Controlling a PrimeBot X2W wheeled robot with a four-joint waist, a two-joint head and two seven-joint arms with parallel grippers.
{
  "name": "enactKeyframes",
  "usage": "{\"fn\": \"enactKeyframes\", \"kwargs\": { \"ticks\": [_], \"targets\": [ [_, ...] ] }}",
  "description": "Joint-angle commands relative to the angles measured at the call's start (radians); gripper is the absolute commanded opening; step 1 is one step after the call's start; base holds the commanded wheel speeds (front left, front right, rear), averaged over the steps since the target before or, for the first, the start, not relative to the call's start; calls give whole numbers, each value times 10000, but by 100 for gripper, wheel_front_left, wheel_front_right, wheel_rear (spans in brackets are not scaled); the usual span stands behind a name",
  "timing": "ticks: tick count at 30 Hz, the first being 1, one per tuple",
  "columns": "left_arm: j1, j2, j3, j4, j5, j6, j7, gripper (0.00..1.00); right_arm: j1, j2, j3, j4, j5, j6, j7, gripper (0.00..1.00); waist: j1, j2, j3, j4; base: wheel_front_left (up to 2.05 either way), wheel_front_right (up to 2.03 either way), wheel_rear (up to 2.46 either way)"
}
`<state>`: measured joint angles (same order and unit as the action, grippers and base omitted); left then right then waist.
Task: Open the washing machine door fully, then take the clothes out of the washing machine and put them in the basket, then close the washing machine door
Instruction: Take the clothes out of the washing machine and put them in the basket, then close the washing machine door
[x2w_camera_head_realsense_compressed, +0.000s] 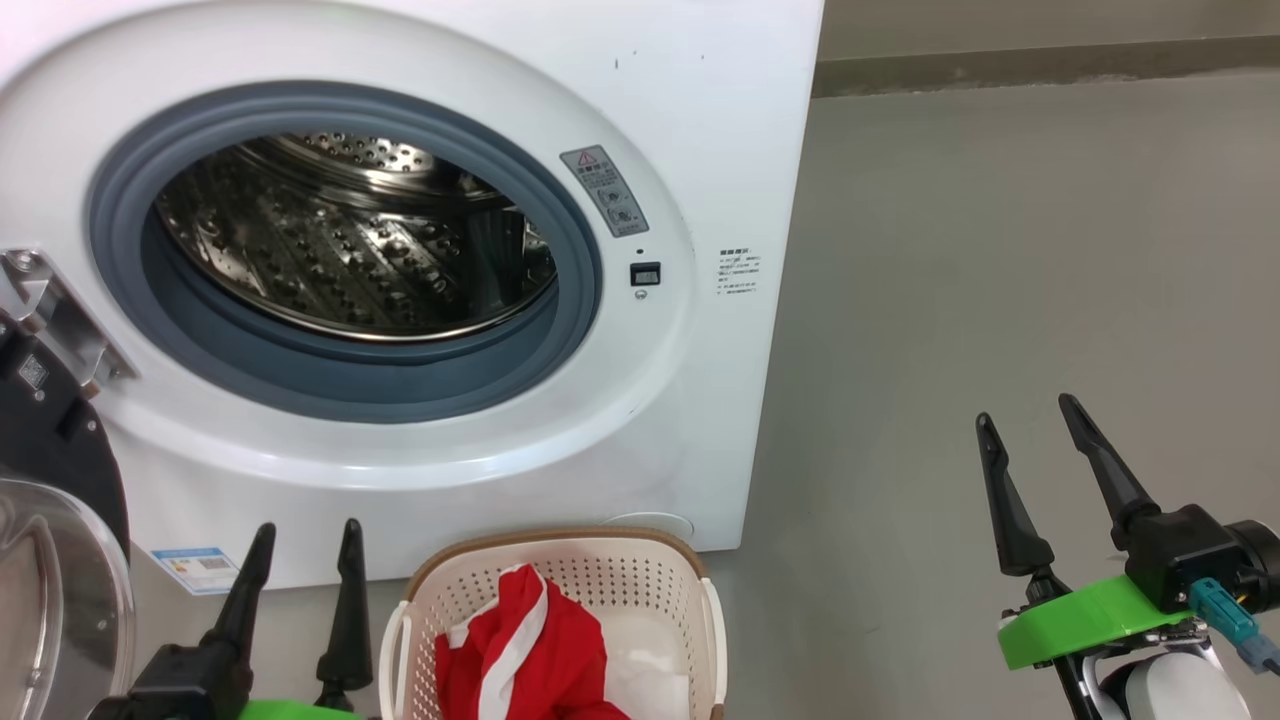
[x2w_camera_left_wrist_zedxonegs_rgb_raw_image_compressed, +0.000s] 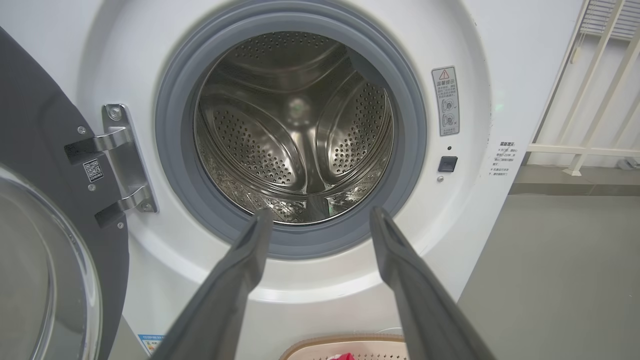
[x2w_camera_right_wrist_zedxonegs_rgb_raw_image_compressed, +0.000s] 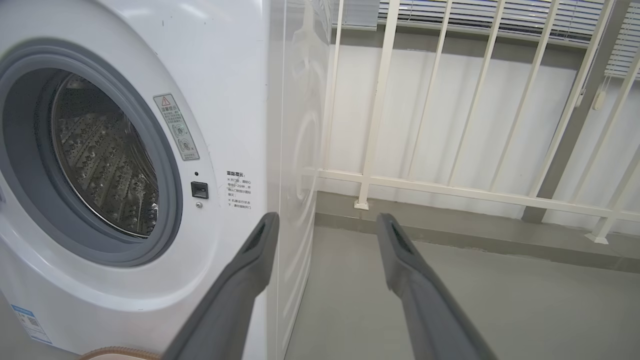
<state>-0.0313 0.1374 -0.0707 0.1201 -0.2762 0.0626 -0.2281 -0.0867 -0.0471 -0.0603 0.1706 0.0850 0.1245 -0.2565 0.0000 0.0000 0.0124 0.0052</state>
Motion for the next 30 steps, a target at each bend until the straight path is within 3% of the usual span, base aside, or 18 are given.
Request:
{"fn": "enactKeyframes", "kwargs": {
  "ticks": [1,14,30],
  "targets": [
    [-93,243,391,-337,-79,89,50,100,-69,-31,183,-298,47,62,-53,100,0,0,-54,-41,0,0,0],
    [14,302,298,-675,50,331,99,100,58,-31,165,-433,20,62,-53,100,0,0,102,-44,-29,29,0],
    [-299,308,54,-786,-115,102,-27,100,-172,-31,108,-312,-19,62,-53,100,0,0,507,23,-162,162,0]
  ]
}}
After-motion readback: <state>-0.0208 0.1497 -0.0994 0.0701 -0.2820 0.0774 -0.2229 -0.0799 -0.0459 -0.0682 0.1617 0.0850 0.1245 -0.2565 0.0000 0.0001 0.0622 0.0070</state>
